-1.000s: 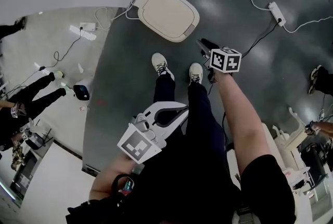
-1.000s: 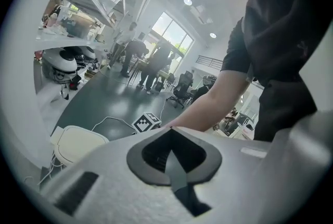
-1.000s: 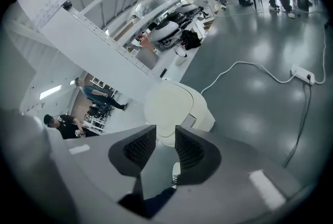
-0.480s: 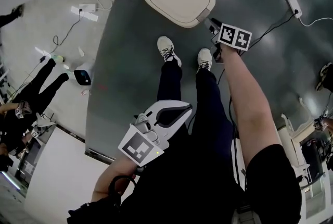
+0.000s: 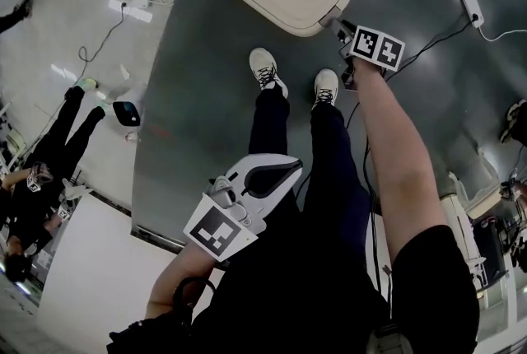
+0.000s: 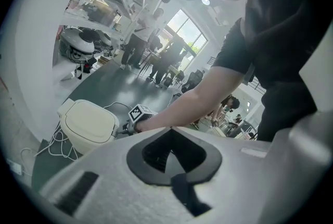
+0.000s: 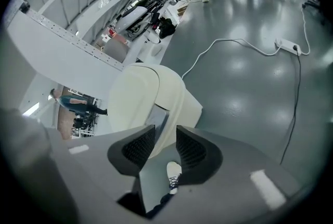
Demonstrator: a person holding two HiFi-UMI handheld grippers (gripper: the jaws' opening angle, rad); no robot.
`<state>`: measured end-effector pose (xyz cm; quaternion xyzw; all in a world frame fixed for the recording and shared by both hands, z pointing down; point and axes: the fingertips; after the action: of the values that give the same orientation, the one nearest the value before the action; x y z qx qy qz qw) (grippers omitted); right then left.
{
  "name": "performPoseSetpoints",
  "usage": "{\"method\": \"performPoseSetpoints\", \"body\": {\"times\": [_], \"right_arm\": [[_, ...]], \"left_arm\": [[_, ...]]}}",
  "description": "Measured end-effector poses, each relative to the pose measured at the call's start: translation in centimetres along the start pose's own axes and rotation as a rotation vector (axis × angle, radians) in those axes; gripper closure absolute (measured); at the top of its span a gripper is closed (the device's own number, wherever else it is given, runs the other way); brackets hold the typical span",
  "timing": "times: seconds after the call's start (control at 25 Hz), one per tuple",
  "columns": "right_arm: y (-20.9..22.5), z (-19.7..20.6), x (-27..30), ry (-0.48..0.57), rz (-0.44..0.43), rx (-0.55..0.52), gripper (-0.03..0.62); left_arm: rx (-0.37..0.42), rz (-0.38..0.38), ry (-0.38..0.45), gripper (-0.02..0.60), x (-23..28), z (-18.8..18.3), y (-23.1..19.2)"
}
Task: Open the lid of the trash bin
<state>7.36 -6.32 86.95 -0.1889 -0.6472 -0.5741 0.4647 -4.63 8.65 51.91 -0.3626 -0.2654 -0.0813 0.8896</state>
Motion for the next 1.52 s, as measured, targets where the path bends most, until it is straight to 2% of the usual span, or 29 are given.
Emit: {"method": "performPoseSetpoints", "body": {"times": [0.36,0.96,1.04,1.08,1.12,1.24,1.32,1.4,1.52], "right_arm": [[0.3,0.3,0.0,0.006,0.024,0.023,0.464],[-0.2,-0.3,-0.2,0.024,0.030,-0.009,0.469],[-0.5,-0.2,-0.5,0.023,0.050,-0.019,0.496],[-0.7,0.1,-0.9,0.017,0.065,-0.028,0.583],[-1.1,0.3,-1.4,0.011,0.068,-0.039,0.586],[-3.7,1.0,-4.0,0.016,0.003,-0.063,0.587],[-6.3,1.1,-6.9,0.030,-0.060,-0.093,0.588],[-9.3,1.1,-10.6,0.049,-0.127,-0.139,0.587],[-14.1,0.7,-17.5,0.092,-0.225,-0.227,0.588]], "left_arm": [[-0.013,-0.007,0.015,0.580,-0.4,0.4,-0.3],[-0.016,-0.024,0.023,0.580,-0.7,0.7,0.0],[-0.004,-0.027,0.033,0.580,-1.0,0.2,0.4],[0.000,-0.027,0.041,0.580,-1.2,-0.1,0.7],[0.004,-0.028,0.052,0.580,-1.4,-0.5,1.0],[0.030,-0.041,0.104,0.580,-2.5,-2.2,2.5],[0.046,-0.055,0.176,0.580,-3.6,-4.1,3.8],[0.030,-0.065,0.243,0.580,-5.0,-6.0,5.5],[-0.017,-0.061,0.266,0.580,-6.9,-7.3,8.2]]}}
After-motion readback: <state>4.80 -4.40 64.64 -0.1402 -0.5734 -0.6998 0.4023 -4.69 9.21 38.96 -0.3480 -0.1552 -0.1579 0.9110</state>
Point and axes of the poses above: the fingertips, and each gripper's own axes: x forward along the fingers, y to its right, z out of its underside, and after that the axes turned 5 degrees about -y, right-handed
